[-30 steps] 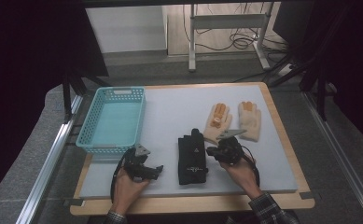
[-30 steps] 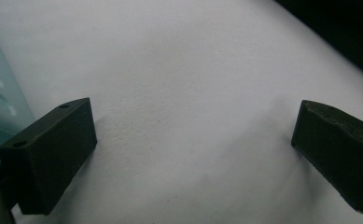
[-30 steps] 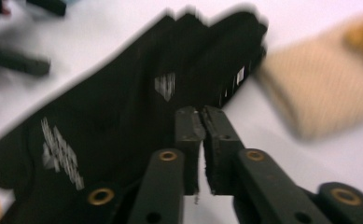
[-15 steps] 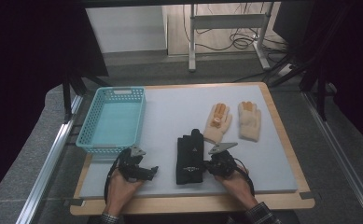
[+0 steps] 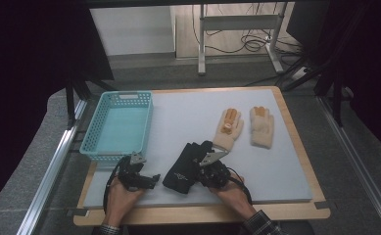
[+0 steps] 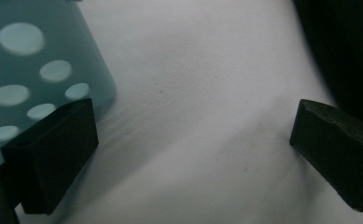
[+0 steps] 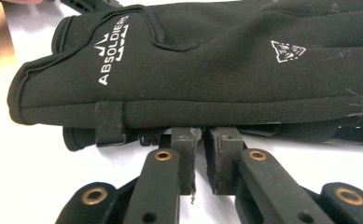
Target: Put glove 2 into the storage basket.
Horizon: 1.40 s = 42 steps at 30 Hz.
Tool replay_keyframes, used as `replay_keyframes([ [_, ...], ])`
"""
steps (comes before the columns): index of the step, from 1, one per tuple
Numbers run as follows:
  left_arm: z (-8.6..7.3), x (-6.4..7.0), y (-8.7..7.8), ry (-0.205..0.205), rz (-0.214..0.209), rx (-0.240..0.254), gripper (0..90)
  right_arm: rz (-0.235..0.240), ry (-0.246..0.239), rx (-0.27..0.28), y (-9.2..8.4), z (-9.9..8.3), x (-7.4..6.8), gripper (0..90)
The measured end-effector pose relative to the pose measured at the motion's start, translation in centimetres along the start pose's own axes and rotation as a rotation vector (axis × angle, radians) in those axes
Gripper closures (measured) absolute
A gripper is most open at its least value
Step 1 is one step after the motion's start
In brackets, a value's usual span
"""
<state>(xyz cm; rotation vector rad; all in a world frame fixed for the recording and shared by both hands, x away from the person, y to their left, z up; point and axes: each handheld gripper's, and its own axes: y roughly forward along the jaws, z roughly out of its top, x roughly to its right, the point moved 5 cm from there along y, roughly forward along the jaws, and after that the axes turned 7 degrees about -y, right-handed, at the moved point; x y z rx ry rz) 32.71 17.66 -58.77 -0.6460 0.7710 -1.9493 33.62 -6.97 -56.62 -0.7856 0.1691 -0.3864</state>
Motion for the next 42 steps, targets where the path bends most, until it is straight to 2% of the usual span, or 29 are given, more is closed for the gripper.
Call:
replay_keyframes([
  [2,-0.1,-0.1,0.0,0.002,-0.006,0.012,1.0,0.002,0.004,-0.001,-0.4,-0.1,0.1,77.0],
  [3,-0.1,-0.1,0.0,0.002,-0.007,0.011,0.9,-0.014,0.003,0.008,-1.2,-0.5,0.5,73.7],
  [5,-0.1,-0.1,0.0,0.000,-0.006,0.011,0.9,-0.025,0.010,0.008,-1.5,-0.6,0.6,72.1],
  [8,-0.1,-0.1,0.0,0.000,-0.006,0.011,0.9,-0.070,0.030,0.018,-2.9,-1.5,1.9,67.3],
  [9,-0.1,0.0,0.0,0.000,-0.006,0.011,0.7,-0.096,0.048,0.026,-3.7,-2.1,2.7,64.1],
  [12,-0.1,-0.1,0.0,-0.001,-0.007,0.014,0.7,-0.124,0.070,0.031,-4.5,-2.7,3.6,60.4],
  [13,-0.1,-0.1,0.0,-0.001,-0.008,0.015,0.7,-0.158,0.091,0.034,-5.5,-3.5,4.6,56.4],
  [15,-0.2,-0.1,0.0,-0.004,-0.008,0.016,0.7,-0.193,0.104,0.038,-6.3,-4.2,5.5,51.2],
  [19,-0.2,-0.1,0.0,-0.005,-0.008,0.016,0.7,-0.242,0.130,0.037,-7.4,-5.4,6.7,43.5],
  [21,-0.2,-0.1,0.0,-0.005,-0.008,0.016,0.7,-0.307,0.159,0.032,-8.6,-6.8,8.1,36.4],
  [25,-0.2,-0.1,0.0,-0.005,-0.009,0.016,0.7,-0.355,0.195,0.025,-9.5,-8.0,9.2,31.8],
  [29,-0.2,-0.1,0.0,-0.005,-0.009,0.016,0.7,-0.455,0.219,0.014,-10.8,-9.8,10.9,27.6],
  [32,-0.2,-0.1,0.0,-0.005,-0.008,0.015,0.6,-0.468,0.231,0.010,-10.7,-10.4,11.3,25.0],
  [34,-0.2,-0.1,0.0,-0.005,-0.008,0.016,0.6,-0.468,0.256,0.023,-10.8,-10.5,11.5,24.4],
  [42,-0.2,-0.1,0.0,-0.005,-0.009,0.016,0.6,-0.483,0.261,0.011,-10.7,-10.6,11.6,20.0],
])
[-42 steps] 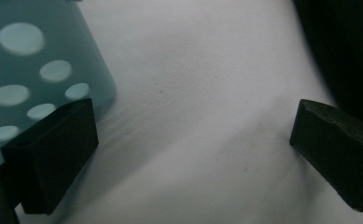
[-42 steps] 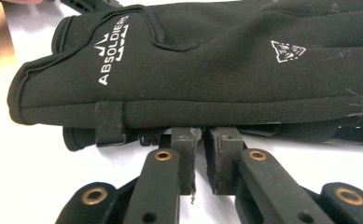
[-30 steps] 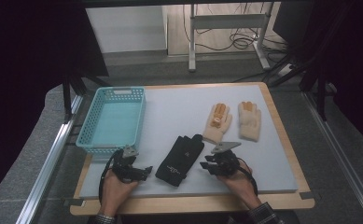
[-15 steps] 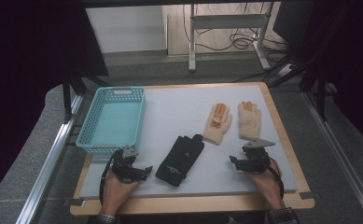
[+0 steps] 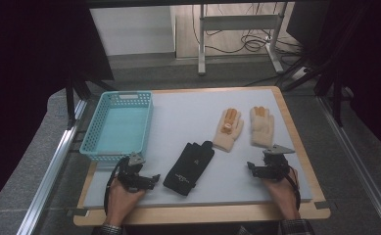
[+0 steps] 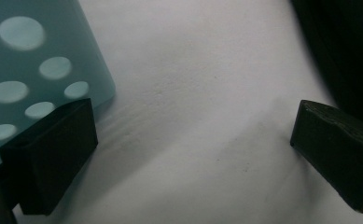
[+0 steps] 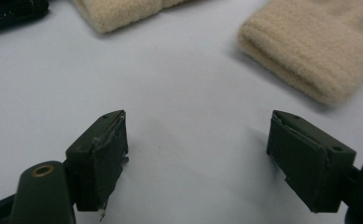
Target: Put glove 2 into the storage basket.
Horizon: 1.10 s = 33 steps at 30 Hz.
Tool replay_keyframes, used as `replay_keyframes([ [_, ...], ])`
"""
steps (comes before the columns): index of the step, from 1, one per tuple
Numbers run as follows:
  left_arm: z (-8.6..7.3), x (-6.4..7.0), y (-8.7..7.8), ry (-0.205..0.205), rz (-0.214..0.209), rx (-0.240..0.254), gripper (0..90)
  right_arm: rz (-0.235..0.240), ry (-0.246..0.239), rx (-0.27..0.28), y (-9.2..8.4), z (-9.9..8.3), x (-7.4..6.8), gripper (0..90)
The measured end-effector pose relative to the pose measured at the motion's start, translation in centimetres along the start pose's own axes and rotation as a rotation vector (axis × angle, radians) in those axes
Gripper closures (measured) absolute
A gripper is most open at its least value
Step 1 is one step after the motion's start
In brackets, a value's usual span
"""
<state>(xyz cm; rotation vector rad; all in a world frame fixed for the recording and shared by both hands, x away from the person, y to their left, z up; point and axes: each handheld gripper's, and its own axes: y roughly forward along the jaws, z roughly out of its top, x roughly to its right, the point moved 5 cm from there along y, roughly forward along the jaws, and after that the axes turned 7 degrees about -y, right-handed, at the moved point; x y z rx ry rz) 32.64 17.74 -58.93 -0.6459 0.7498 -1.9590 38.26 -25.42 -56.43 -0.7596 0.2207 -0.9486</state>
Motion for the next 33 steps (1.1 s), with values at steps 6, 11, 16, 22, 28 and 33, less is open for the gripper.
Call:
replay_keyframes([
  [6,0.0,0.0,-0.1,0.000,0.000,0.003,1.0,0.000,0.000,0.001,0.0,0.0,0.0,19.9],
  [11,0.0,0.0,-0.2,0.005,0.001,0.003,2.4,0.000,0.001,0.002,0.0,0.0,0.0,19.9],
  [16,0.3,0.6,-0.7,0.005,-0.024,-0.003,3.5,0.000,0.001,0.002,0.0,0.0,0.0,19.9],
  [22,1.0,1.5,-1.8,0.004,-0.052,0.018,3.4,-0.001,0.000,0.003,0.0,0.0,0.0,19.9],
  [28,2.2,3.0,-3.0,0.011,-0.103,0.042,3.4,-0.001,0.000,0.003,0.0,0.0,0.0,19.9],
  [33,3.5,4.8,-2.9,0.027,-0.138,0.040,2.7,-0.002,-0.001,0.002,0.0,0.0,0.0,19.9],
])
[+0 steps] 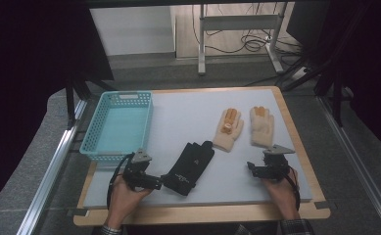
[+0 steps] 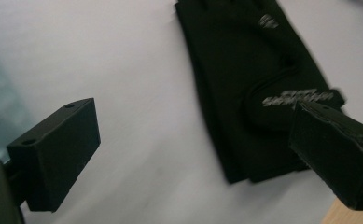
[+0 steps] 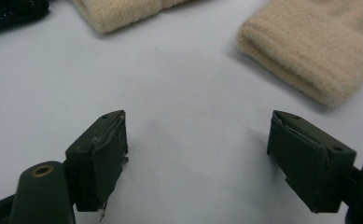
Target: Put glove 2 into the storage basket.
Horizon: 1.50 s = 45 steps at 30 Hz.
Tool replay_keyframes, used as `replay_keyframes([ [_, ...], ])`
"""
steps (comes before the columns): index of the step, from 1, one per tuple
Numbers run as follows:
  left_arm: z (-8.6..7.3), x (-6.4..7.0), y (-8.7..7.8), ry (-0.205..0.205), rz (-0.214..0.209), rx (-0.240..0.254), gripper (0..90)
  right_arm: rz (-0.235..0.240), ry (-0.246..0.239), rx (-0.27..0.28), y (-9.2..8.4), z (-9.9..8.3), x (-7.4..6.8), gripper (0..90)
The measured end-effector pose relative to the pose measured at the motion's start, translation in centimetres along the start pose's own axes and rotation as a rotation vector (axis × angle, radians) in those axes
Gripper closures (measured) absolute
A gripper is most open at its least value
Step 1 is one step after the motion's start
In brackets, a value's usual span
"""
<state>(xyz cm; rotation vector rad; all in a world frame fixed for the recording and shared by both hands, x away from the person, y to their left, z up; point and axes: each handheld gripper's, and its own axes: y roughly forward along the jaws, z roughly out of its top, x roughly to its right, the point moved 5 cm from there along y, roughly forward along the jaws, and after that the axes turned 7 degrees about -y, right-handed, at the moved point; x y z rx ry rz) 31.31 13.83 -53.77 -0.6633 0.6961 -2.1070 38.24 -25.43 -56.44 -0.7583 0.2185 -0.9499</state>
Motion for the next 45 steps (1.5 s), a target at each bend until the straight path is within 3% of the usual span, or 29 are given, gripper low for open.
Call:
replay_keyframes([
  [10,2.4,3.2,3.6,0.026,-0.044,-0.072,0.0,0.000,0.000,0.000,0.0,0.0,0.0,19.8],
  [17,3.4,5.3,6.5,0.051,-0.031,-0.133,0.0,0.001,0.000,0.002,0.0,0.0,0.0,19.8],
  [22,3.4,6.3,8.3,0.094,0.068,-0.168,0.0,0.001,0.000,0.002,0.0,0.0,0.0,19.8],
  [24,3.3,6.2,8.7,0.119,0.117,-0.181,0.0,0.001,0.000,0.001,0.0,0.0,0.0,19.8],
  [25,3.2,6.0,8.9,0.133,0.165,-0.189,0.0,0.001,0.000,0.001,0.0,0.0,0.0,19.8],
  [26,3.1,5.8,9.0,0.134,0.174,-0.197,0.0,0.002,-0.001,0.001,0.0,0.0,0.0,19.8],
  [29,2.8,5.1,9.1,0.094,0.153,-0.209,0.0,0.002,0.000,0.001,0.0,0.0,0.0,19.8],
  [32,2.4,5.1,9.5,0.048,0.094,-0.236,0.0,0.002,0.001,0.002,0.0,0.0,0.0,19.8],
  [37,2.3,5.6,9.5,0.065,0.100,-0.244,0.3,0.002,0.001,0.002,0.0,0.0,0.0,19.8],
  [40,2.5,5.5,9.0,0.065,0.110,-0.239,9.9,0.001,-0.001,0.001,0.0,0.0,0.0,19.8],
  [45,2.7,4.7,8.2,0.061,0.129,-0.223,35.5,0.001,-0.002,0.002,0.0,0.0,0.0,19.8],
])
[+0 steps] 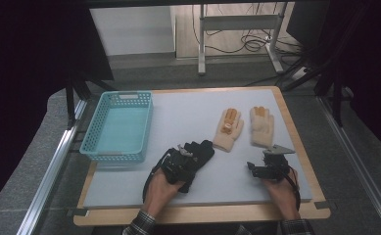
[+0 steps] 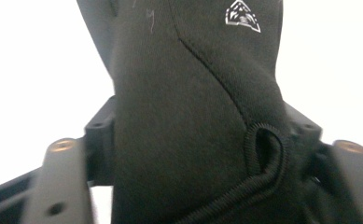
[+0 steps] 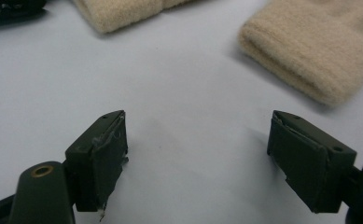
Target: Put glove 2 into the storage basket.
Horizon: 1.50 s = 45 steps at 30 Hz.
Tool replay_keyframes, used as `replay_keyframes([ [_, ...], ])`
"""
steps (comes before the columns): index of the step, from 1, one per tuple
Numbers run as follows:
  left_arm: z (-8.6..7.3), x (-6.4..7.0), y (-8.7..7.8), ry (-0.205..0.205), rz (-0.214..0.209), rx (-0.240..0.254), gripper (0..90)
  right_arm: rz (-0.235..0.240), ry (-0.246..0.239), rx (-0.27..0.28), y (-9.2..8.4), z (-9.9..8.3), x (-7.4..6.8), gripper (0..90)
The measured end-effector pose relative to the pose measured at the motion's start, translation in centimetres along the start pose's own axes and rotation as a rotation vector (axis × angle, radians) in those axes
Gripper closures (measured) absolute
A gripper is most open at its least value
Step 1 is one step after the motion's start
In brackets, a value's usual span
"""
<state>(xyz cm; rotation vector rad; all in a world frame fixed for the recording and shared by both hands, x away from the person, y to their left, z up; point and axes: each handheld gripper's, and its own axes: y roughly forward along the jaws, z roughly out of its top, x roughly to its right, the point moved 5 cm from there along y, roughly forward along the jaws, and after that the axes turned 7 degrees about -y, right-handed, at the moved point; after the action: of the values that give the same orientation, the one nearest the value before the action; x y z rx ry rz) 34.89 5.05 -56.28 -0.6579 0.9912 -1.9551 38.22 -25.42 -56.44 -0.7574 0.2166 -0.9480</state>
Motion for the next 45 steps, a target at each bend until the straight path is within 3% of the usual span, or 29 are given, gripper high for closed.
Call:
replay_keyframes([
  [3,0.0,-0.2,-0.3,0.019,0.016,0.004,50.6,0.000,0.000,0.000,0.0,0.0,0.0,19.8],
  [7,0.2,-0.5,-0.5,0.031,0.009,0.005,59.8,0.000,-0.001,-0.001,0.0,0.0,0.0,19.8],
  [12,0.6,-0.9,-1.0,0.021,-0.017,0.015,61.3,0.000,0.000,0.000,0.0,0.0,0.0,19.7],
  [16,1.4,-1.5,-2.1,-0.005,-0.045,0.053,60.9,0.001,0.000,0.001,0.0,0.0,0.0,19.7],
  [24,3.4,-3.0,-4.4,-0.003,-0.019,0.080,59.9,0.001,0.000,0.000,0.0,0.0,0.0,19.7],
  [36,5.6,-7.9,-8.1,-0.065,0.047,0.115,59.3,0.002,0.000,0.000,0.0,0.0,0.0,19.6],
  [45,5.8,-12.3,-10.5,-0.149,0.114,0.122,58.7,0.002,0.001,0.000,0.0,0.0,0.0,19.5],
])
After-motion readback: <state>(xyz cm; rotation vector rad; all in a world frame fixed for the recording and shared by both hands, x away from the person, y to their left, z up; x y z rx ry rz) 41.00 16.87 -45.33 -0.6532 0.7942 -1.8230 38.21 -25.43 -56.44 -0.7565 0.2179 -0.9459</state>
